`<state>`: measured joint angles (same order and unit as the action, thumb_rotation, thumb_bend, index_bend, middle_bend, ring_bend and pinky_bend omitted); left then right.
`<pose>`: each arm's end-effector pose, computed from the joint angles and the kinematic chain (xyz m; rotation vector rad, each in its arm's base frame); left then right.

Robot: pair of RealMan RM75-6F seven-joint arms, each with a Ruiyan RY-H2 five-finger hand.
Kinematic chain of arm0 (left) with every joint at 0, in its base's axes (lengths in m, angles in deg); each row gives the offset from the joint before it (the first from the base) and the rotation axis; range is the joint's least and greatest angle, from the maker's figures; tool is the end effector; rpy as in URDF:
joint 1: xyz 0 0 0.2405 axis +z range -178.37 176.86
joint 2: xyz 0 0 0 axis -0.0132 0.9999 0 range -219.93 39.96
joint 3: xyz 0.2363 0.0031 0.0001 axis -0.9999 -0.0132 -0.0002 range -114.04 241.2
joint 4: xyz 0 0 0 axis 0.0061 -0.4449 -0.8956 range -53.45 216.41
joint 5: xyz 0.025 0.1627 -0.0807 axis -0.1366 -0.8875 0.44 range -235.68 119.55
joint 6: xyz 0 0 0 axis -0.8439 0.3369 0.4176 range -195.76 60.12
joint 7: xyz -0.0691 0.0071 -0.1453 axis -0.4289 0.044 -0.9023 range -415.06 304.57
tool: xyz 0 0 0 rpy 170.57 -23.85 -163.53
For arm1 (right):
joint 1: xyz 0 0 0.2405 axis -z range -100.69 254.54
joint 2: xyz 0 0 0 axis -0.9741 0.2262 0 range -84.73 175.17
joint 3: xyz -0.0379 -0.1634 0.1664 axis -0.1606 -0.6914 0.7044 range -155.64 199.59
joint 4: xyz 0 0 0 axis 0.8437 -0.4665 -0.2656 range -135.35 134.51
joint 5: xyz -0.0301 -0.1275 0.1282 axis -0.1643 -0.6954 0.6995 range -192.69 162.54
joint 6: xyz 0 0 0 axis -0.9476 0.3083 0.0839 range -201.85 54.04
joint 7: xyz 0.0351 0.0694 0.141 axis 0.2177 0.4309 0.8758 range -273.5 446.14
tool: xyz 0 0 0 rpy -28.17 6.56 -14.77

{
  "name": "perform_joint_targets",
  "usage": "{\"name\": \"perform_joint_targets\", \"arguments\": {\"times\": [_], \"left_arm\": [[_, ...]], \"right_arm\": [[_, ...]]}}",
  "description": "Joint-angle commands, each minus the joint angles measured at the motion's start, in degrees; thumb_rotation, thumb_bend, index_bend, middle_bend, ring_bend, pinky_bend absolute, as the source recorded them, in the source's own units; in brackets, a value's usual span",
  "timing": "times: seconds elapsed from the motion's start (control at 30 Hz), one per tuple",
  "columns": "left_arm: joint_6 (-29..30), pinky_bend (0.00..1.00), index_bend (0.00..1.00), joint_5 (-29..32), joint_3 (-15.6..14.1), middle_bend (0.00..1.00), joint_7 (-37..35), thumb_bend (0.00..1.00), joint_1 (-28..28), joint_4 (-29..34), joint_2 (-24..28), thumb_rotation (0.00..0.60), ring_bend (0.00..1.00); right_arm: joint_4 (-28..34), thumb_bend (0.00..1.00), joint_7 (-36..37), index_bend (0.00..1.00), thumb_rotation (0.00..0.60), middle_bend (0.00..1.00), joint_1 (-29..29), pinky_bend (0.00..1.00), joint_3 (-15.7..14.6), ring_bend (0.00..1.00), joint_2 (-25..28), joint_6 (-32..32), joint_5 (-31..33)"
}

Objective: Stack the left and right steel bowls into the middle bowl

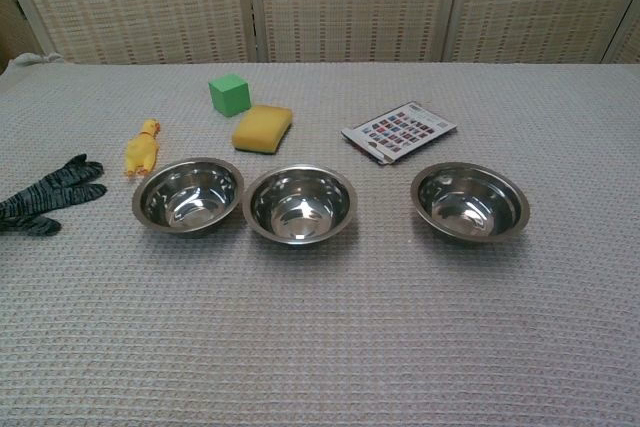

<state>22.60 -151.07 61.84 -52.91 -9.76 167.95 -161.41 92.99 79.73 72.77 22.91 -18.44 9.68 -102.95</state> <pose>-0.2585 0.1980 0.1393 -1.5258 -0.7819 -1.0244 -0.2818 -0.1842 0.1646 1.4762 -0.8581 0.7997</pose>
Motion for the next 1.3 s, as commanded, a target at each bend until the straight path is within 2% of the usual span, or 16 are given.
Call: {"name": "perform_joint_targets", "arguments": {"times": [0.03, 0.17, 0.33, 0.53, 0.83, 1.0, 1.1, 1.2, 1.3], "left_arm": [[0.3, 0.12, 0.03, -3.0, -0.4, 0.07, -1.5, 0.41, -0.7, -2.5, -2.7, 0.6, 0.0], [-3.3, 0.12, 0.08, -6.4, -1.7, 0.06, 0.3, 0.41, -2.8, -6.4, -7.7, 0.6, 0.0], [-8.8, 0.12, 0.13, -6.5, 0.0, 0.03, 7.4, 0.41, -6.3, -12.9, -16.8, 0.6, 0.0], [-11.3, 0.11, 0.15, -6.6, 1.6, 0.03, 11.4, 0.41, -9.3, -20.1, -24.8, 0.6, 0.0], [-15.1, 0.11, 0.27, -3.5, 4.6, 0.07, 10.4, 0.41, -13.7, -33.6, -33.5, 0.6, 0.0], [-13.6, 0.11, 0.34, -3.7, 4.8, 0.12, 5.6, 0.41, -15.2, -41.7, -38.0, 0.6, 0.0], [-10.8, 0.12, 0.45, -4.1, 5.2, 0.17, 1.0, 0.41, -16.3, -47.3, -41.2, 0.6, 0.03], [-7.3, 0.13, 0.65, -4.5, 5.4, 0.27, -3.5, 0.42, -16.9, -52.7, -44.4, 0.6, 0.08], [-3.5, 0.15, 0.78, -4.8, 5.3, 0.34, -8.5, 0.48, -17.3, -57.4, -47.1, 0.6, 0.13]], "right_arm": [[0.3, 0.12, -0.1, 0.0, 0.6, 0.0, 0.0, 0.0, 0.0, 0.0, -0.1, 0.2, -0.2], [0.4, 0.12, -0.3, 0.0, 0.6, 0.0, 0.0, 0.0, -0.1, 0.0, -0.5, 0.5, -1.0], [0.1, 0.12, -0.7, 0.0, 0.6, 0.0, -0.7, 0.0, -0.1, 0.0, -1.0, -1.4, -0.2], [-0.2, 0.12, -0.1, 0.0, 0.6, 0.0, -1.2, 0.0, 0.1, 0.0, -0.9, -2.8, 0.9], [0.0, 0.12, 0.2, 0.0, 0.6, 0.0, -1.2, 0.0, 0.1, 0.0, -0.3, -3.6, 1.9], [0.2, 0.12, 0.5, 0.0, 0.6, 0.0, -1.3, 0.0, 0.0, 0.0, 0.1, -3.9, 2.1], [0.1, 0.12, 0.7, 0.0, 0.6, 0.0, -1.4, 0.0, 0.1, 0.0, 0.2, -4.2, 2.4], [0.0, 0.12, 0.7, 0.0, 0.6, 0.0, -1.5, 0.0, 0.2, 0.0, 0.2, -4.5, 2.7], [0.0, 0.12, 0.6, 0.0, 0.6, 0.0, -1.6, 0.0, 0.3, 0.0, 0.2, -4.6, 3.0]]}}
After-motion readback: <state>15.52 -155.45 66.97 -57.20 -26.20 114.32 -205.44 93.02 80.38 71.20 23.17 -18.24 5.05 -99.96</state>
